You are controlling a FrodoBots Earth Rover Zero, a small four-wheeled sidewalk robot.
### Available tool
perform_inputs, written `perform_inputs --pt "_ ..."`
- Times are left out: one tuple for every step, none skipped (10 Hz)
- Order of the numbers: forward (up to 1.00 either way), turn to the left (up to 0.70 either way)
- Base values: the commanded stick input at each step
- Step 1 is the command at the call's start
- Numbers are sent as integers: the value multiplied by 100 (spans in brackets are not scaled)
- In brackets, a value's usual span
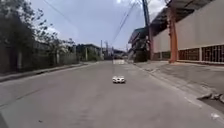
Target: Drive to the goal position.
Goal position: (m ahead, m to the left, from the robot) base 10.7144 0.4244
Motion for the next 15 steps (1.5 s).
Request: perform_inputs --pt "100 -19" --pt "100 -1" --pt "100 0" --pt "100 0" --pt "100 0" --pt "100 0" --pt "100 0" --pt "100 -22" --pt "100 -34" --pt "100 -15" --pt "100 0" --pt "100 0" --pt "100 0" --pt "100 0" --pt "100 0"
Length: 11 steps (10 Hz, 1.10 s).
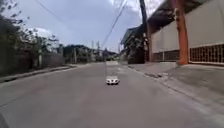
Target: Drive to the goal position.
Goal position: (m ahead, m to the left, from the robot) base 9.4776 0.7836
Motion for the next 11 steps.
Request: perform_inputs --pt "100 0" --pt "100 0" --pt "100 0" --pt "100 0" --pt "100 0" --pt "100 0" --pt "100 0" --pt "100 0" --pt "100 0" --pt "100 0" --pt "100 -6"
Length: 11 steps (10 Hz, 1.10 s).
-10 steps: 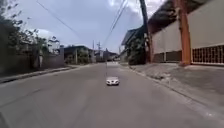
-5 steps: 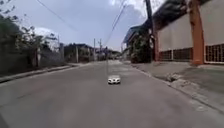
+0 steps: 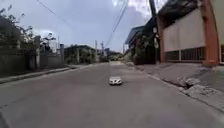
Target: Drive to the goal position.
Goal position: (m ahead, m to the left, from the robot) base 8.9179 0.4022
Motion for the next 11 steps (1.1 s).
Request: perform_inputs --pt "100 -29" --pt "100 -34" --pt "100 0" --pt "100 0" --pt "100 0" --pt "100 0" --pt "100 0" --pt "100 0" --pt "100 0" --pt "100 -22" --pt "100 -39"
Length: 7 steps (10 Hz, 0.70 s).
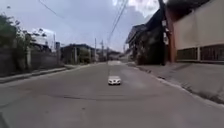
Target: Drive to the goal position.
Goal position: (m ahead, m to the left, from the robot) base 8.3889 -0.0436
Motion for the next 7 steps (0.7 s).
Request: perform_inputs --pt "100 -17" --pt "100 0" --pt "100 0" --pt "100 0" --pt "100 -2" --pt "100 -17" --pt "100 -39"
